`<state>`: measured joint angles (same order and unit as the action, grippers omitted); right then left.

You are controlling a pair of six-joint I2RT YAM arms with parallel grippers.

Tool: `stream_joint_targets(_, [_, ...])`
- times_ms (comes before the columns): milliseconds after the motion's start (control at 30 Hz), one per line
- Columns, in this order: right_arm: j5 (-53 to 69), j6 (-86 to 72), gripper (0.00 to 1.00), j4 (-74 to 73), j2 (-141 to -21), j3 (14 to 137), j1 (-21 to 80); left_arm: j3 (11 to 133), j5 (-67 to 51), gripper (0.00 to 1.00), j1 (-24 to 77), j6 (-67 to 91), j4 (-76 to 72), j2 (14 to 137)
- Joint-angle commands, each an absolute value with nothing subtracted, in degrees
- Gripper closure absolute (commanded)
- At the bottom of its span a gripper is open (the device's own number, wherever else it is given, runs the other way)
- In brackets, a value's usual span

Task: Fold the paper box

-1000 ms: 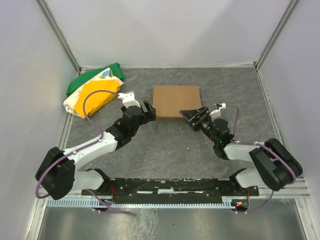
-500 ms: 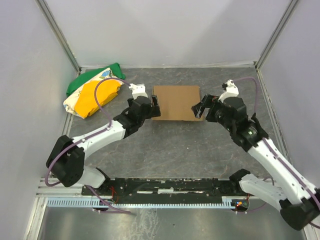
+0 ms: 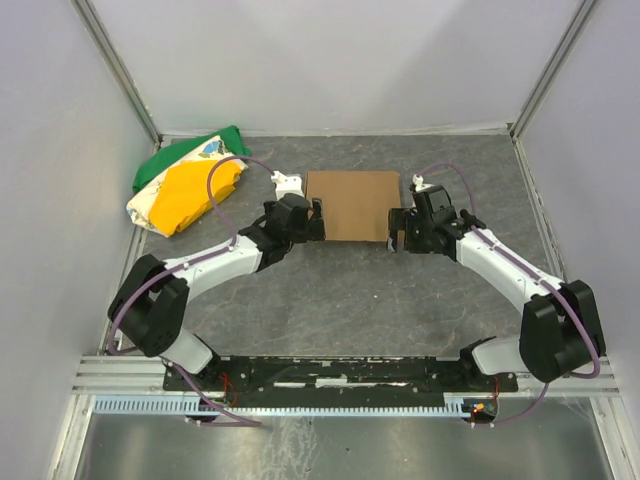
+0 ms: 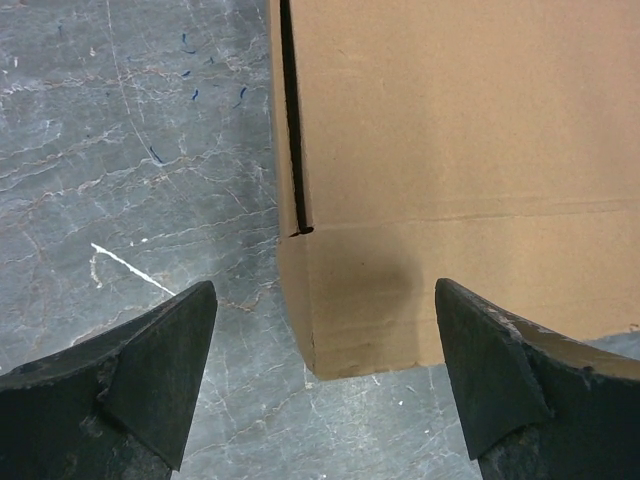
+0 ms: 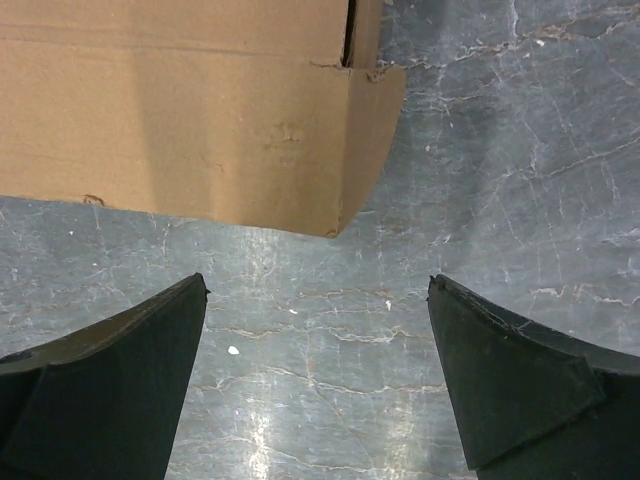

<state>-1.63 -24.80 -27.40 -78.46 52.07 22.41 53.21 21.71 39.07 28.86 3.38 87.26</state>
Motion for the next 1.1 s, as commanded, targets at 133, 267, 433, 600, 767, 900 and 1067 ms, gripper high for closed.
stream_joint_targets(133, [4.04,-24.23,0.00,-21.64,-80.08,55.09,18.97,55.70,20.32,0.01,37.67,26.69,-3.25,90.67])
stream_joint_targets(267, [5.97,-27.19,0.00,-17.67,-80.09,54.83,17.37,55.49,18.73,0.01,35.82,27.62,-5.78,90.62])
stream_joint_targets(433, [9.86,-29.26,0.02,-15.87,-83.40,57.74,16.16,55.51,12.64,0.03,32.39,30.33,-8.69,91.32])
stream_joint_targets(600, [12.15,-29.38,0.04,-16.20,-86.26,59.37,16.17,56.79,9.25,0.05,32.17,29.55,-8.21,93.04])
stream_joint_targets(767, [13.35,-28.04,0.06,-18.35,-87.00,59.97,16.22,58.05,6.23,0.07,32.19,29.08,-6.03,94.77])
stream_joint_targets(900, [11.79,-26.78,0.06,-20.13,-86.91,59.94,16.17,58.13,6.03,0.09,32.24,28.39,-5.54,95.22])
stream_joint_targets(1067, [11.64,-25.20,0.06,-21.30,-88.79,60.82,16.24,59.35,5.73,0.09,32.26,27.52,-4.68,95.88])
